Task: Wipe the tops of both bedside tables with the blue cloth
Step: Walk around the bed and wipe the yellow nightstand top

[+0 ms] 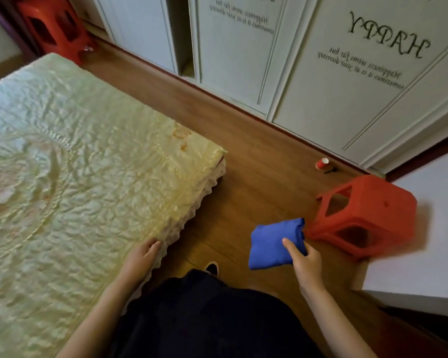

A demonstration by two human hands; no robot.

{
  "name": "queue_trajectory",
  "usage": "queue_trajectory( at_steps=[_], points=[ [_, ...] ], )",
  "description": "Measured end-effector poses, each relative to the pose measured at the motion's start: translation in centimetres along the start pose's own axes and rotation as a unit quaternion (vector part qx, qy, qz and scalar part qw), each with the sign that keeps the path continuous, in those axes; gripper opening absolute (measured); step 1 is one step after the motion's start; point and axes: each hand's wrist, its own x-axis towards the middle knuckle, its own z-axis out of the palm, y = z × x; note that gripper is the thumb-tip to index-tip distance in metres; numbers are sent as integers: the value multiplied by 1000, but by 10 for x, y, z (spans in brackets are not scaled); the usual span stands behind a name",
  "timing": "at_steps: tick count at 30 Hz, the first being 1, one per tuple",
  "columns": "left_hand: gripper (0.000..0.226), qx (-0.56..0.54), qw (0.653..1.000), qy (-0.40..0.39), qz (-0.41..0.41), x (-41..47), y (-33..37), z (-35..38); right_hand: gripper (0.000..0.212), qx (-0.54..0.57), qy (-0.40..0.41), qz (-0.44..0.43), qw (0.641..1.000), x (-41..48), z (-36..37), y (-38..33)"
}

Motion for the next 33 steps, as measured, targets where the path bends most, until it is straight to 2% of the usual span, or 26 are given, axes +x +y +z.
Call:
queue_trajectory(
  at_steps=[3,7,9,11,14,17,21,23,26,30,33],
  points=[
    [20,64,994,-65,66,63,82,-12,20,-11,59,0,998,48,-14,-31],
    [25,118,979,-110,122,138,173,-4,16,-19,132,14,991,115,-42,-68],
    [25,130,975,-122,129,177,208,10,16,-23,159,28,987,157,-57,-82],
    [23,127,976,-127,122,211,240,28,27,-33,175,28,984,210,-67,-90],
    [29,82,988,-103,85,252,287,51,37,-35,167,31,985,294,-66,-123],
    [28,43,996,-62,40,279,325,61,36,-69,99,24,992,366,-52,-177],
    [17,5,1000,-11,1,314,359,58,16,-100,-42,-19,994,445,-5,-261],
    [21,-24,999,23,-35,330,366,52,12,-113,-110,-38,987,479,26,-298],
    [25,-73,989,73,-108,351,366,45,14,-143,-193,-74,968,527,85,-343],
    [18,-130,967,127,-178,390,363,37,21,-168,-278,-96,941,584,178,-393],
    [19,-156,953,154,-208,435,367,21,22,-177,-298,-106,932,623,243,-433]
  ],
)
